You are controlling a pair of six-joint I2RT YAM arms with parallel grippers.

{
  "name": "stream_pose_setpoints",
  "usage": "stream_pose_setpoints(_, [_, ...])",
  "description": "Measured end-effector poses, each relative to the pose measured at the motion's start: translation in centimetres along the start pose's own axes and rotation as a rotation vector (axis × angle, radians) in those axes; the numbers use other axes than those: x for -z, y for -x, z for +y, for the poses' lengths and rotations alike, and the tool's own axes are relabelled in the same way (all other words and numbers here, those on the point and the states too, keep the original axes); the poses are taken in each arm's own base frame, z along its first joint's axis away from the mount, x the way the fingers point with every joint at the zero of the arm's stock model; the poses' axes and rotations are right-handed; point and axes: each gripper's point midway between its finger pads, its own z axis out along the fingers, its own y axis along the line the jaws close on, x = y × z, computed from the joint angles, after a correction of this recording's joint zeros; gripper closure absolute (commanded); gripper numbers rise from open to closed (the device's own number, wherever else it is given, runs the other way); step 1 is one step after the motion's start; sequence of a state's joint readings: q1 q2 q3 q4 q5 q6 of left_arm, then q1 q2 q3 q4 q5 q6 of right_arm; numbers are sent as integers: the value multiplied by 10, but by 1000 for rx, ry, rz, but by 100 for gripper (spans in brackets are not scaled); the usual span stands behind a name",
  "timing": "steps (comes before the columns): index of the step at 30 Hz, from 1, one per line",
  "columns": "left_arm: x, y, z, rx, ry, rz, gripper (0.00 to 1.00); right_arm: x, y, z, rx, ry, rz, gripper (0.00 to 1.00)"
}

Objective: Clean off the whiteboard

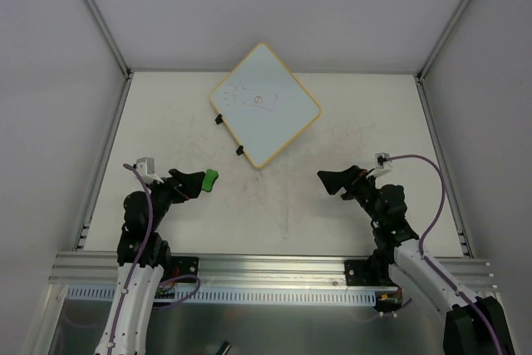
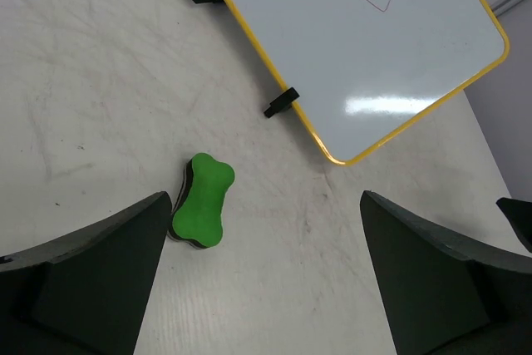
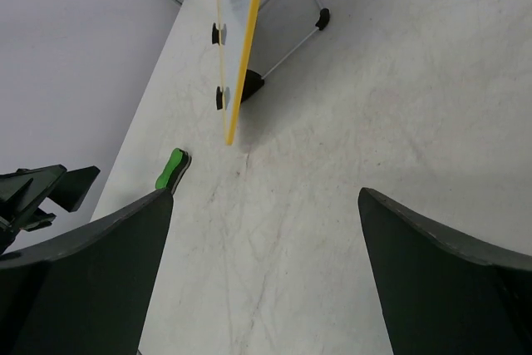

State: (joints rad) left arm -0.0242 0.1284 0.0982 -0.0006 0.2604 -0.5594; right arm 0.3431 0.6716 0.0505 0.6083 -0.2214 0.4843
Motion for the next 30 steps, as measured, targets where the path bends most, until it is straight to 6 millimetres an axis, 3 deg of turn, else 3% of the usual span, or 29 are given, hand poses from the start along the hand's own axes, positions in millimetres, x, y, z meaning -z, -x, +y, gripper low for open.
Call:
stream_pose_setpoints(5, [1, 3, -2, -4, -10, -14, 1, 4, 8, 4, 31, 15, -31, 1])
stream_pose_setpoints(13, [1, 5, -4, -6, -14, -25, 1, 4, 3, -2, 32, -6, -8, 1])
stream_pose_setpoints(19, [-3, -6, 10, 15, 51, 31, 1, 1, 1, -4, 22, -12, 5, 1])
stream_pose_setpoints(24, [-6, -15, 20, 35, 109, 92, 1, -1, 13, 4, 41, 23, -37, 1])
stream_pose_setpoints(27, [-6, -13, 23, 40, 147, 114, 1, -11, 25, 15, 61, 37, -27, 1])
stream_pose_setpoints(30, [-6, -8, 27, 34, 198, 137, 1, -35, 43, 34, 70, 82, -8, 1])
